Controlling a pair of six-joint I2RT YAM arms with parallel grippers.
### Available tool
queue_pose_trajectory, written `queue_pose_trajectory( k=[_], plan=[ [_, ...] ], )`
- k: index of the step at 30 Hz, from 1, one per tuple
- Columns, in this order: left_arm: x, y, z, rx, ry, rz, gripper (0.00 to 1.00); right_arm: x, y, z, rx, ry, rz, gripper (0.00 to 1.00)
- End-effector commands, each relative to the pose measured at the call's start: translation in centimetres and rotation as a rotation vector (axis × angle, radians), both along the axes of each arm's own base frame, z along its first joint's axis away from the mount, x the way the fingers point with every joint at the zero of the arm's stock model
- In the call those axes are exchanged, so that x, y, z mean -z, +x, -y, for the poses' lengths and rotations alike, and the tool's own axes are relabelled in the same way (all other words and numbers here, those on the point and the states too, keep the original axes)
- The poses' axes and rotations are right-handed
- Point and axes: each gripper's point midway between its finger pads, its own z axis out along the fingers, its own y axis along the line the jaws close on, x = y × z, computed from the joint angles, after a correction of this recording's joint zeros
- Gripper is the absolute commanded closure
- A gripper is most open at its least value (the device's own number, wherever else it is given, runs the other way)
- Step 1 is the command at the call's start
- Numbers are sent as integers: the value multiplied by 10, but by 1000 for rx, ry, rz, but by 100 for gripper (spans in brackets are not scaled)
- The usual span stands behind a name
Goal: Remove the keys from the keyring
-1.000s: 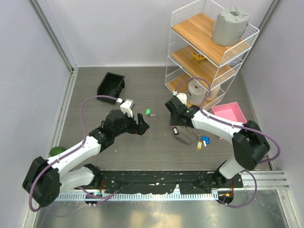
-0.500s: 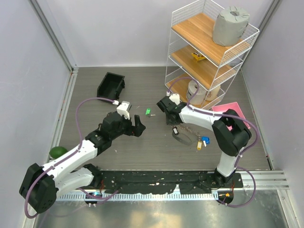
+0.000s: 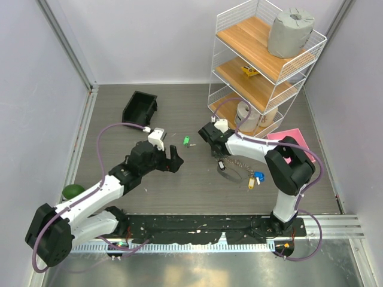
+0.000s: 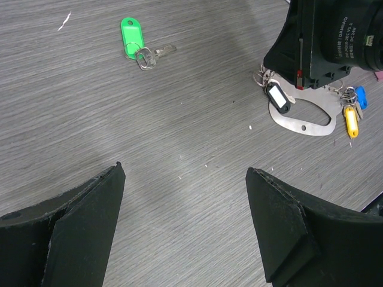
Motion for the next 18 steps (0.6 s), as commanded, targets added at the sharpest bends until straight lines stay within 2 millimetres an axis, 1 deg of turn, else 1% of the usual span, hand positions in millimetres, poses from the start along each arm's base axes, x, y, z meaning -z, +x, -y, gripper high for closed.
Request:
queue_pose_trajectory(
  k=[1, 3, 4, 5, 9, 11, 12, 15, 16, 17, 18],
  plan=[
    [-4, 4, 6, 16, -22, 7, 11, 0, -2, 2, 22, 62, 15, 93],
    [-4, 3, 10, 26, -31, -4, 11, -1, -2, 4, 26, 73, 17, 81],
    [-4, 3, 12, 32, -36, -10, 11, -1, -2, 5, 21, 73, 16, 79],
    [-4, 2, 13, 36, -42, -14, 12, -1, -1, 5, 19, 72, 16, 80],
    [-4, 0, 16, 49, -49, -21, 12, 5, -3, 5, 10, 68, -5, 87],
    [-4, 0, 14, 46, -46, -20, 12, 8, -3, 3, 9, 75, -9, 95],
    [-4, 0, 13, 46, -43, -19, 11, 7, -3, 2, 6, 83, -10, 95],
    [-4, -2, 15, 59, -44, -23, 12, -4, -4, 2, 4, 107, 10, 95],
    [-5, -1, 17, 66, -48, -25, 12, -15, -4, 1, 0, 125, 33, 95],
    [-5, -2, 20, 80, -53, -28, 12, -21, -5, 2, -1, 134, 43, 95],
    [-6, -1, 23, 90, -62, -34, 12, -34, -6, 0, -8, 165, 65, 95]
  ],
)
